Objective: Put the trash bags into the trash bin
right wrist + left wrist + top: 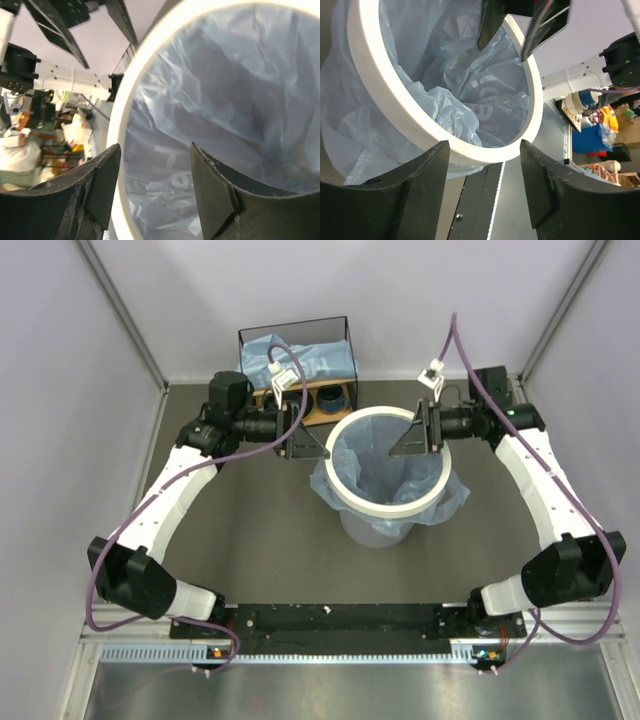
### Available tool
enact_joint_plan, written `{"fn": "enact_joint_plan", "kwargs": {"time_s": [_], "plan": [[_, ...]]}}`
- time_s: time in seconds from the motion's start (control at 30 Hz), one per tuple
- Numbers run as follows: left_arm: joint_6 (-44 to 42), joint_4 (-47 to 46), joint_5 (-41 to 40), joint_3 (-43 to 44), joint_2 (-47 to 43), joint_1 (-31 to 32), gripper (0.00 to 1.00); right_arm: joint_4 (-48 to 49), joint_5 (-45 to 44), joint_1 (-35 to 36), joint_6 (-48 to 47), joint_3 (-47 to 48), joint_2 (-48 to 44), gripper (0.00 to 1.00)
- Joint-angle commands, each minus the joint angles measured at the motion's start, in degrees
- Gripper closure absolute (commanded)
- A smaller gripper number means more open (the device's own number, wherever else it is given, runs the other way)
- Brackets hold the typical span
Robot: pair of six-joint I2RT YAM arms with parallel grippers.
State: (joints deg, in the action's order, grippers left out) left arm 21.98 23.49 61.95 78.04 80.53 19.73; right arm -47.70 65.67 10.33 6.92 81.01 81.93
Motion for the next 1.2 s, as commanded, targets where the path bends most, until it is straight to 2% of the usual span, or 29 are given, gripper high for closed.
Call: {"fn": "enact_joint_plan", "kwargs": {"time_s": [0.0,0.1,0.17,0.2,0.3,0.37,0.47,0.53,0.6,0.7,0.8,0.83,0.9,0.97,1.07,1.17], "plan": [[-9.0,5.3,-3.3,8.4,0.1,-0.7,0.33,0.3,-2.2,-0.3,0.8,10.3,-5.0,0.39],[-15.6,13.1,-5.9,14.1,1.9,-1.3,0.30,-3.6,-13.1,-0.4,-2.5,16.1,-5.7,0.37],[-18.8,15.1,-7.9,15.3,1.9,-1.9,0.28,-8.0,-22.2,-0.2,-8.6,20.7,-5.1,0.34],[-19.4,15.4,-8.4,15.4,1.6,-2.1,0.28,-9.5,-30.6,-0.2,-10.7,21.8,-4.5,0.32],[-20.0,15.7,-9.5,15.6,1.3,-2.9,0.27,-13.8,-43.0,-0.2,-17.4,25.8,-1.6,0.27],[-20.3,15.6,-10.4,15.7,1.2,-3.2,0.27,-15.4,-45.7,-0.2,-19.8,27.4,-0.5,0.22],[-21.1,15.2,-9.4,15.8,0.9,-3.3,0.27,-17.5,-45.8,-0.3,-20.7,27.4,1.1,0.20],[-18.8,13.2,-4.9,17.4,1.2,-3.1,0.35,-17.3,-45.2,-0.2,-21.1,26.4,1.5,0.20],[-17.2,11.7,0.8,18.6,1.6,-1.8,0.42,-17.2,-44.0,-0.2,-21.2,25.5,2.3,0.26],[-18.4,11.6,-0.1,18.6,0.7,8.2,0.47,-16.9,-41.4,-0.3,-19.1,25.3,4.0,0.28],[-12.2,5.7,3.3,15.9,0.5,13.9,0.50,-16.8,-37.0,-1.1,-16.9,25.7,6.5,0.27],[-6.0,-1.4,4.1,14.6,0.6,16.6,0.53,-16.8,-36.1,-1.0,-16.5,25.7,7.4,0.27],[0.8,-8.2,5.5,10.9,1.5,18.7,0.55,-16.8,-33.6,-0.9,-16.2,24.7,8.0,0.26],[9.3,-15.6,7.5,10.7,3.0,20.9,0.62,-16.8,-32.8,-1.0,-15.9,23.9,8.9,0.26],[12.0,-17.9,6.2,12.1,4.9,24.3,0.65,-15.8,-33.8,-0.9,-15.4,21.9,8.7,0.27],[12.6,-15.8,4.5,14.7,6.7,27.4,0.69,-13.5,-35.3,-1.0,-14.7,20.2,8.0,0.29]]}}
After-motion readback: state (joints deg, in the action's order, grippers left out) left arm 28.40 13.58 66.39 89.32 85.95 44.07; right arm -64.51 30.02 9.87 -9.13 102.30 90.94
